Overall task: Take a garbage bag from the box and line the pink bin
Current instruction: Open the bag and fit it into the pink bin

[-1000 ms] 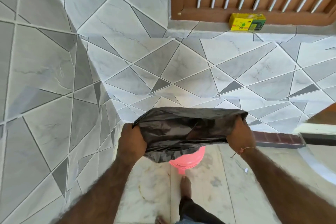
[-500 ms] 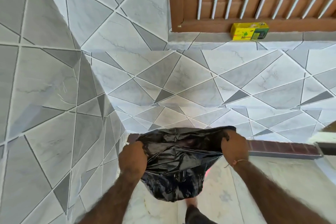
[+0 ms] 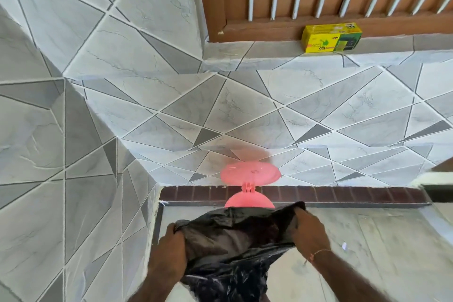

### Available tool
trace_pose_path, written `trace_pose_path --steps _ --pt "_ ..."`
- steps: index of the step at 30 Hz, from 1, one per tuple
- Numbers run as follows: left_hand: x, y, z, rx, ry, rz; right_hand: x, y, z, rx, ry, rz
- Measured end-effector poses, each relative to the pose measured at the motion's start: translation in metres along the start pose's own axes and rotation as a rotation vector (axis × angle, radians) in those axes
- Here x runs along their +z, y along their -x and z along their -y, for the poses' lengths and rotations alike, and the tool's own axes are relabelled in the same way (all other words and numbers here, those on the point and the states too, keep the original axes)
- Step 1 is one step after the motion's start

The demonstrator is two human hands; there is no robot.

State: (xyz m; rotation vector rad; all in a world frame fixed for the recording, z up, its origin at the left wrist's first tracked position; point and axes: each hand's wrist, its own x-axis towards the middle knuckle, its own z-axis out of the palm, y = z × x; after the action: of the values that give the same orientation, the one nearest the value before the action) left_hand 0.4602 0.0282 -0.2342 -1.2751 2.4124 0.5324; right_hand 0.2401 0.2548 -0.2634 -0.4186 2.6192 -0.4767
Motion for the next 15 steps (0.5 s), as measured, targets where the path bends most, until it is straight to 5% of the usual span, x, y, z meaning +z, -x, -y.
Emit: trace_pose_path --steps 7,12,15 --pt "0.01 -0.082 -0.052 0.014 0.304 0.018 -0.004 -0.07 0.012 0.042 -0.071 -0.014" --pt "0.008 -0.123 -0.09 0.186 0.363 -0.069 -0.006 -0.105 0.006 0.076 -0.08 -0.055" --pt "0.015 -0.136 -0.091 0.099 0.53 -0.043 0.001 -0.116 -0.003 0.072 -0.112 -0.062"
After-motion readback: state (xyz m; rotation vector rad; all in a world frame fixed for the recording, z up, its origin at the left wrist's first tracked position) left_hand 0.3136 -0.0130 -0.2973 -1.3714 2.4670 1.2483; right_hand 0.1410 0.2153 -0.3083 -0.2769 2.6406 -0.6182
